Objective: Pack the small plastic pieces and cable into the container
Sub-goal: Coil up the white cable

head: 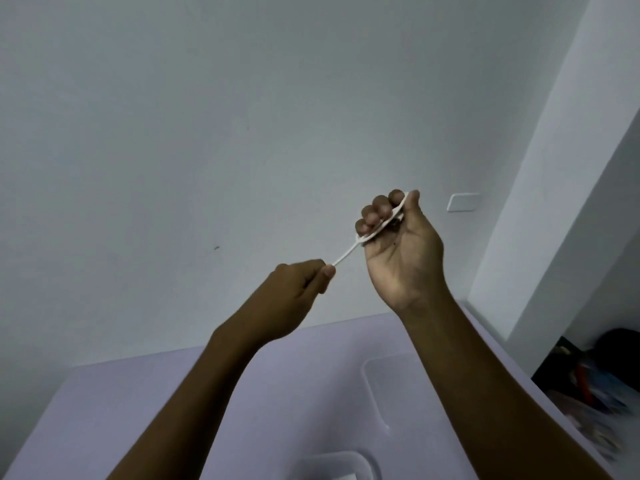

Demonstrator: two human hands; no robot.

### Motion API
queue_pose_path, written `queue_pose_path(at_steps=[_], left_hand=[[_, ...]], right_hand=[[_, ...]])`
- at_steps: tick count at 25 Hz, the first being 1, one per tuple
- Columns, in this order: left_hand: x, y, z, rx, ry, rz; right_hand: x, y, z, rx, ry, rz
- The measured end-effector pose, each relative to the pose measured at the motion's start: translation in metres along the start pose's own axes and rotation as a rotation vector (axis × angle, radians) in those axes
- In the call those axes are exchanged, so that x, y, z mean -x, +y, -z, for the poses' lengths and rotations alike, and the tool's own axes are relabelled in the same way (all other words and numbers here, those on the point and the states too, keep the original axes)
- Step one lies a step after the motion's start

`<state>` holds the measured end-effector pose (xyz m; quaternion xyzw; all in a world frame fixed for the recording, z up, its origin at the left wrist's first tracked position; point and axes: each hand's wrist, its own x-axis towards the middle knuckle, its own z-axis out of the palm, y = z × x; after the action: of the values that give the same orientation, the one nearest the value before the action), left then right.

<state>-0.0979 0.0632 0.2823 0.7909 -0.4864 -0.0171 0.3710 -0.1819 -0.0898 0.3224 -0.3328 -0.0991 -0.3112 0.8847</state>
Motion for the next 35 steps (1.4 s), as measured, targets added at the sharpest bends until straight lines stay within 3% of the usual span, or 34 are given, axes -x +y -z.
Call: queue_pose_path(at_steps=[3,5,7,9,12,14,21,27,35], left_hand=[[0.002,0.013,0.003,-0.153,-0.070,-0.033],[0.001,0.016,0.012,-0.253,-0.026,-0.084],[0.000,0.014,0.020,-0.294,0.023,-0.143],[0.000,0.009,0.025,-0.285,0.096,-0.213],[-0.002,0.002,0.026,-0.289,0.228,-0.337],[-0.004,0.002,0.022,-0.167,0.273,-0.353],[-0.005,0.015,0.010,0.153,0.277,-0.297],[-0.004,0.022,0.000,0.221,0.497,-0.286],[-0.004,0.020,0.000,0.368,0.301,-0.202]], right_hand=[[-0.003,0.009,0.027,1.000,0.040,0.252],[0.002,0.012,0.036,1.360,-0.078,0.050],[0.010,0.010,0.039,1.464,-0.206,-0.281],[0.016,0.006,0.036,1.413,-0.270,-0.500],[0.019,-0.002,0.027,1.211,-0.286,-0.637],[0.020,-0.009,0.023,1.070,-0.303,-0.695],[0.022,-0.017,0.023,0.694,-0.331,-0.755],[0.020,-0.020,0.026,0.604,-0.315,-0.750],[0.023,-0.020,0.027,0.607,-0.296,-0.758]])
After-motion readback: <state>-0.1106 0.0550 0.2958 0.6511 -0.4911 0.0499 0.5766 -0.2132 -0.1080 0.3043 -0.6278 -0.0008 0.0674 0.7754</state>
